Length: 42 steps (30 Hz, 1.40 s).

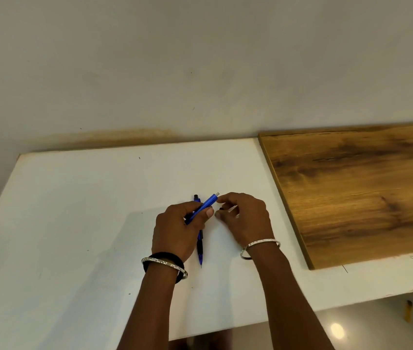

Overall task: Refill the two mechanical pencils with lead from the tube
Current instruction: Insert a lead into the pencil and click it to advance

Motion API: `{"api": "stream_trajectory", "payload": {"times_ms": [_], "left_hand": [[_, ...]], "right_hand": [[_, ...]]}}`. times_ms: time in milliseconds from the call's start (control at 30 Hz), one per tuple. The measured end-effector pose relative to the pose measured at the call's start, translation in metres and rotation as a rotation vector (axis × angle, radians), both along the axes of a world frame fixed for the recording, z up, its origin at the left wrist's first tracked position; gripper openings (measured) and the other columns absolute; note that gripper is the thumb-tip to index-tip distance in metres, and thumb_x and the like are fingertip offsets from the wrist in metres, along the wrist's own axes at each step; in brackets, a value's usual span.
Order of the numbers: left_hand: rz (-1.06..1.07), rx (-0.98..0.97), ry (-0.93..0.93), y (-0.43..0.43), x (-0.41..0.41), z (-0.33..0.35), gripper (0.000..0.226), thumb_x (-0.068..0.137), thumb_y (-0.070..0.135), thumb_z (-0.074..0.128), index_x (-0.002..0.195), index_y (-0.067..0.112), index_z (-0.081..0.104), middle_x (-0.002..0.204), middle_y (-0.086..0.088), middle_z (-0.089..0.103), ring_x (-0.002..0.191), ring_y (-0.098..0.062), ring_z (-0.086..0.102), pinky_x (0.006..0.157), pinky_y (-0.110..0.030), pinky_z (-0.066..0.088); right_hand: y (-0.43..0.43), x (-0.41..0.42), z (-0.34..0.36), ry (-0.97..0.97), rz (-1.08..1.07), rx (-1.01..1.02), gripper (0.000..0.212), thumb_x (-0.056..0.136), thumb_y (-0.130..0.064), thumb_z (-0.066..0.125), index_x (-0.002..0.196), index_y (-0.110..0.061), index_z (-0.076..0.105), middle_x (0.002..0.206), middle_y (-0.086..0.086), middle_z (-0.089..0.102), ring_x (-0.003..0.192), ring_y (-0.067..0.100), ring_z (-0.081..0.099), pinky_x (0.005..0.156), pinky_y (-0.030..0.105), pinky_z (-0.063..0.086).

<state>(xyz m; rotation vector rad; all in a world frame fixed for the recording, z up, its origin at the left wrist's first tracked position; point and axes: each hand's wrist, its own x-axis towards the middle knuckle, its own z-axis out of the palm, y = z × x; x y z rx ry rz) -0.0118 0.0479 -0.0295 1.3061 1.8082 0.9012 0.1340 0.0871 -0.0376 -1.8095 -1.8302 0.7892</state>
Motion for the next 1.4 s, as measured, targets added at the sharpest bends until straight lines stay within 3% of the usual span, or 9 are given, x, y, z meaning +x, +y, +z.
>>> {"api": "stream_trajectory", "payload": {"times_ms": [133,200,300,400,567,867,1067,1200,1400], "left_hand": [[-0.017,-0.013,0.036,0.000,-0.001,-0.001,0.035,0.086,0.049,0.060,0.105,0.022,0.073,0.085,0.000,0.070,0.074,-0.012,0.057,0.060,-0.013,0.035],[-0.019,-0.018,0.035,0.000,-0.002,-0.001,0.034,0.086,0.049,0.060,0.103,0.022,0.074,0.086,0.000,0.070,0.074,-0.012,0.057,0.060,-0.013,0.035],[-0.016,-0.028,0.023,0.000,-0.003,-0.001,0.032,0.086,0.049,0.060,0.100,0.023,0.074,0.083,0.001,0.070,0.072,-0.011,0.056,0.058,-0.014,0.034],[-0.024,-0.031,0.038,0.000,-0.002,-0.001,0.034,0.086,0.049,0.060,0.101,0.022,0.074,0.086,0.000,0.070,0.073,-0.011,0.055,0.059,-0.014,0.034],[-0.019,-0.028,0.033,0.000,-0.001,0.000,0.034,0.085,0.048,0.061,0.103,0.023,0.074,0.086,-0.001,0.071,0.075,-0.013,0.057,0.060,-0.015,0.035],[-0.037,-0.042,0.058,-0.001,0.000,0.002,0.030,0.085,0.048,0.061,0.101,0.026,0.074,0.079,0.001,0.070,0.068,-0.010,0.058,0.058,-0.016,0.037],[-0.038,-0.048,0.021,-0.002,-0.001,0.004,0.028,0.085,0.046,0.062,0.093,0.022,0.076,0.074,0.003,0.069,0.066,-0.010,0.055,0.059,-0.017,0.035],[-0.045,-0.034,-0.006,-0.003,0.001,0.006,0.027,0.085,0.045,0.062,0.093,0.022,0.076,0.068,0.006,0.068,0.064,-0.007,0.056,0.059,-0.014,0.036],[-0.077,0.021,-0.111,0.000,0.006,0.011,0.017,0.086,0.044,0.061,0.081,0.034,0.073,0.061,0.008,0.068,0.050,0.002,0.054,0.050,-0.006,0.041]], "right_hand": [[0.001,-0.005,0.000,-0.041,-0.063,0.024,0.017,0.084,-0.020,0.072,0.101,-0.017,0.074,0.098,0.000,0.074,0.079,0.008,0.062,0.075,0.010,0.041],[0.003,-0.001,0.004,0.111,-0.153,0.038,0.014,0.082,-0.019,0.074,0.096,-0.017,0.076,0.088,-0.003,0.073,0.070,0.000,0.059,0.068,0.003,0.040],[0.005,0.008,0.012,0.516,-0.243,0.007,0.011,0.083,-0.016,0.073,0.093,-0.019,0.075,0.084,-0.006,0.074,0.073,0.003,0.065,0.064,0.015,0.049],[0.003,0.011,0.018,0.673,-0.181,-0.078,0.010,0.088,-0.018,0.068,0.095,-0.021,0.074,0.086,-0.002,0.076,0.074,0.007,0.068,0.057,0.018,0.050],[0.003,0.009,0.015,0.655,-0.094,-0.061,0.012,0.089,-0.014,0.066,0.097,-0.017,0.075,0.086,-0.001,0.076,0.072,0.003,0.067,0.058,0.010,0.047],[0.003,0.008,0.013,0.584,-0.047,-0.072,0.013,0.087,-0.016,0.068,0.097,-0.017,0.077,0.085,-0.004,0.075,0.070,0.001,0.066,0.061,0.011,0.047],[0.002,0.008,0.016,0.662,-0.033,-0.139,0.011,0.085,-0.013,0.070,0.093,-0.017,0.077,0.077,-0.012,0.074,0.067,-0.005,0.065,0.055,0.005,0.045],[0.000,0.008,0.018,0.709,-0.076,-0.204,0.009,0.085,-0.022,0.071,0.089,-0.026,0.078,0.082,-0.011,0.076,0.069,0.000,0.067,0.053,0.012,0.047],[-0.003,-0.003,0.020,0.799,-0.049,-0.356,0.023,0.088,-0.037,0.065,0.097,-0.019,0.075,0.086,0.002,0.074,0.081,0.010,0.069,0.062,0.021,0.051]]}}
